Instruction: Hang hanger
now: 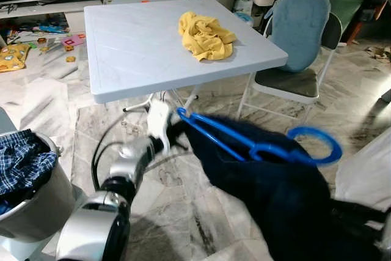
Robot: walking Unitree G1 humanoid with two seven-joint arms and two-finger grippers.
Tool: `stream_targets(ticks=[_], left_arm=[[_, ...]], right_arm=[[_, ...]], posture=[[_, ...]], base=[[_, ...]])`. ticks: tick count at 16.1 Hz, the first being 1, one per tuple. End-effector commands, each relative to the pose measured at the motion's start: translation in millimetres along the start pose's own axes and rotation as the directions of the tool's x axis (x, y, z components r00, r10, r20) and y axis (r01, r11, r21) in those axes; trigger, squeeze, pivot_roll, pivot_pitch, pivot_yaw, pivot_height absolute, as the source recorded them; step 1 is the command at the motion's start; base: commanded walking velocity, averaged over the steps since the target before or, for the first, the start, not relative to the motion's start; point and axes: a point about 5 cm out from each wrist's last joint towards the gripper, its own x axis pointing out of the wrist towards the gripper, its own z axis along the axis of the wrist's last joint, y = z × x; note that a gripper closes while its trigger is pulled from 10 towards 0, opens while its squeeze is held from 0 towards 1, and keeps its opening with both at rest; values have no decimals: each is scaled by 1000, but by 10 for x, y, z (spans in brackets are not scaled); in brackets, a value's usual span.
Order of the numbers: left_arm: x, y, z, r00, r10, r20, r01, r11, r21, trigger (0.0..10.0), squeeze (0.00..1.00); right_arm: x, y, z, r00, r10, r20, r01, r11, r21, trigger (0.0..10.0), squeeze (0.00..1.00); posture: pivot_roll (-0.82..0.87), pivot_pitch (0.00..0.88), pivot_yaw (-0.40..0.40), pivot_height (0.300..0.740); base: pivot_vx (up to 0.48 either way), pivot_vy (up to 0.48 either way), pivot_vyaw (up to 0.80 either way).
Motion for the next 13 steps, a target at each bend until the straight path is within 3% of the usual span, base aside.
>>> stream_targets(ticks=[1, 3, 4, 5, 6, 8, 11, 12, 13], left_arm=[[0, -12, -24, 1000, -13, -19, 14, 1000, 10, 0, 0], [44, -185, -68, 986, -160, -37, 161, 987, 17, 196, 0], [65, -289, -69, 970, -242, -36, 243, 969, 41, 10000, 0], [70, -316, -70, 964, -262, -36, 263, 964, 44, 10000, 0], [85, -388, -53, 954, -299, -22, 300, 950, 83, 10000, 1000], [104, -464, -7, 947, -321, -2, 316, 929, 194, 10000, 1000], [92, -541, 14, 925, -380, 17, 366, 901, 231, 10000, 1000], [53, -613, -11, 895, -446, 14, 428, 866, 261, 10000, 1000], [36, -638, -11, 881, -472, 19, 450, 851, 271, 10000, 1000]], right_arm=[[-38, -14, 167, 998, 8, 65, -6, 999, -33, 10000, 0], [10, -136, 253, 986, -76, 148, 80, 996, -24, 10000, 0], [99, -191, 256, 976, -132, 174, 138, 990, -26, 10000, 0], [124, -205, 251, 973, -147, 177, 155, 988, -27, 10000, 0], [225, -226, 211, 965, -185, 184, 192, 981, -19, 10000, 0], [388, -227, 134, 965, -205, 167, 209, 978, -8, 10000, 0], [561, -222, 29, 973, -194, 124, 195, 981, 1, 10000, 0], [649, -233, -77, 977, -197, 77, 197, 980, -2, 10000, 0], [679, -252, -125, 977, -205, 52, 206, 979, -10, 10000, 0]], posture=[[-63, 0, -37, 740], [-61, 0, -39, 740], [-59, 0, -39, 740], [-58, 0, -39, 740], [-52, 0, -40, 740], [-51, 0, -38, 740], [-48, 0, -35, 740], [-44, 0, -32, 740], [-42, 0, -31, 740]], base=[[0, 0, 0], [0, 0, 0], [0, 0, 0], [0, 0, 0], [0, 0, 0], [0, 0, 0], [0, 0, 0], [0, 0, 0], [0, 0, 0]])
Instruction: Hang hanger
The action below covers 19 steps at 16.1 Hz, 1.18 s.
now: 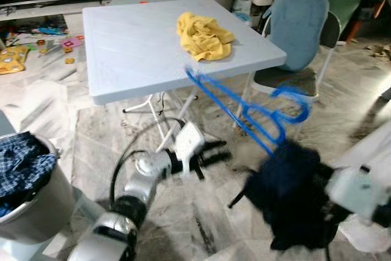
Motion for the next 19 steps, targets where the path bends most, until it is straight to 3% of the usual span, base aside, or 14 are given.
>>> stream_targets(ticks=[1, 4, 9, 11, 12, 14, 17, 18, 19], left_arm=[[-5, -20, 110, 996, -75, 46, 74, 997, 22, 10000, 1000], [-60, -116, 196, 959, -279, 55, 275, 959, 66, 10000, 1000], [-140, -183, 241, 915, -404, -1, 402, 909, 114, 10000, 1000], [-171, -164, 273, 914, -405, -3, 402, 907, 126, 10000, 1000], [-186, -97, 311, 932, -361, -8, 356, 916, 183, 10000, 1000], [-248, 37, 327, 957, -289, -32, 288, 932, 220, 10000, 1000], [-269, 69, 274, 959, -273, -77, 284, 926, 250, 10000, 1000], [-272, 61, 253, 956, -279, -91, 293, 920, 260, 10000, 227], [-273, 49, 222, 953, -284, -104, 302, 916, 263, 10000, 0]], right_arm=[[23, -60, -10, 999, -14, -30, 12, 997, -78, 10000, 0], [14, -265, -151, 990, -19, -142, -11, 978, -207, 10000, 0], [90, -352, -299, 968, 51, -244, -128, 942, -312, 10000, 0], [104, -324, -337, 959, 109, -261, -189, 933, -306, 10000, 0], [92, -288, -374, 948, 158, -277, -240, 925, -295, 10000, 0], [28, -271, -388, 936, 210, -281, -290, 914, -283, 10000, 0], [14, -304, -336, 937, 226, -265, -303, 905, -300, 10000, 0], [17, -299, -318, 937, 236, -257, -310, 902, -302, 10000, 0], [19, -294, -297, 936, 249, -249, -320, 897, -306, 10000, 0]], posture=[[-43, 0, -21, 740], [-35, 0, -14, 740], [-24, 0, -19, 740], [-22, 0, -26, 740], [-18, 0, -39, 740], [-15, 0, -43, 740], [-20, 0, -41, 740], [-22, 0, -41, 740], [-23, 0, -41, 740]], base=[[0, 0, 0], [0, 0, 0], [0, 0, 0], [0, 0, 0], [0, 0, 0], [0, 0, 0], [0, 0, 0], [0, 0, 0], [0, 0, 0]])
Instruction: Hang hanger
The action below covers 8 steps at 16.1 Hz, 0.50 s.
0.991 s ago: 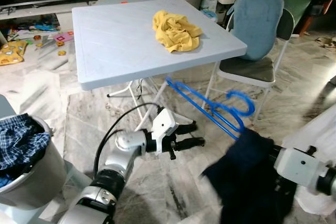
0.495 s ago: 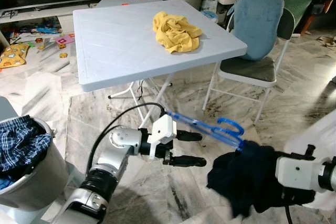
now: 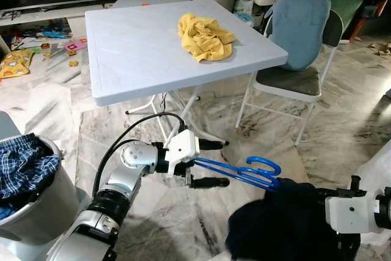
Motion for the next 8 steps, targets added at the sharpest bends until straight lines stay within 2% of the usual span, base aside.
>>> stream_targets(ticks=[1, 4, 5, 6, 7, 8], left_arm=[[20, -21, -21, 999, -40, -31, 41, 999, 22, 10000, 0], [95, -50, -66, 996, -79, -50, 81, 996, 48, 10000, 0], [122, -29, -54, 996, -76, -48, 79, 996, 50, 9333, 0], [147, -6, -33, 996, -74, -45, 77, 995, 56, 4392, 0], [168, 17, -13, 997, -71, -40, 73, 996, 56, 1725, 0], [197, 65, 27, 998, -57, -28, 59, 997, 58, 0, 0]], right_arm=[[-74, -114, 110, 999, -32, 41, 34, 999, -43, 10000, 0], [-91, -116, 161, 997, 3, 72, 1, 998, -56, 10000, 0], [-98, -109, 172, 997, 21, 77, -17, 998, -55, 10000, 0], [-104, -110, 170, 997, 26, 76, -22, 998, -55, 10000, 0], [-108, -112, 166, 997, 31, 74, -27, 998, -56, 10000, 0], [-113, -112, 170, 997, 38, 72, -34, 998, -58, 10000, 0]], posture=[[-25, 0, -44, 740], [-28, 0, -49, 740], [-29, 0, -51, 740], [-33, 0, -52, 740], [-34, 0, -52, 740], [-39, 0, -51, 740]], base=[[0, 0, 0], [0, 0, 0], [0, 0, 0], [0, 0, 0], [0, 0, 0], [0, 0, 0]])
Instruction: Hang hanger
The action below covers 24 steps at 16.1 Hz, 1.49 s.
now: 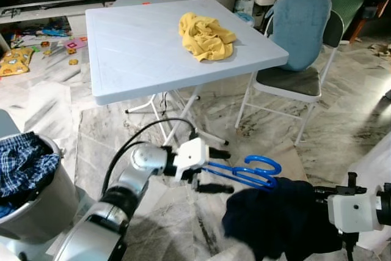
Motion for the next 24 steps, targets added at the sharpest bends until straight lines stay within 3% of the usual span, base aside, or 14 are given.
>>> stream_targets(ticks=[1, 11, 15, 20, 24], left_arm=[[16, 83, 70, 1000, 13, 2, -13, 1000, 28, 0, 0], [48, 107, 82, 998, -68, -6, 68, 998, -12, 0, 0], [44, 74, 43, 992, -115, -42, 114, 993, -19, 0, 0], [83, 302, 227, 994, 109, -30, -105, 987, 119, 0, 0], [78, 355, 241, 983, 176, -54, -165, 973, 161, 0, 0]], right_arm=[[-80, -66, 99, 1000, -12, 24, 13, 999, -46, 10000, 0], [-49, -63, 123, 999, 2, 36, 0, 999, -54, 10000, 0], [-35, -182, 211, 993, -81, 90, 89, 992, -94, 10000, 0], [2, -368, 310, 963, -226, 145, 249, 954, -168, 10000, 0], [17, -432, 305, 950, -276, 149, 302, 933, -198, 10000, 0]], posture=[[-41, 0, -52, 740], [-43, 0, -54, 740], [-44, 0, -50, 740], [-41, 0, -50, 740], [-39, 0, -48, 740]], base=[[0, 0, 0], [0, 0, 0], [0, 0, 0], [0, 0, 0], [0, 0, 0]])
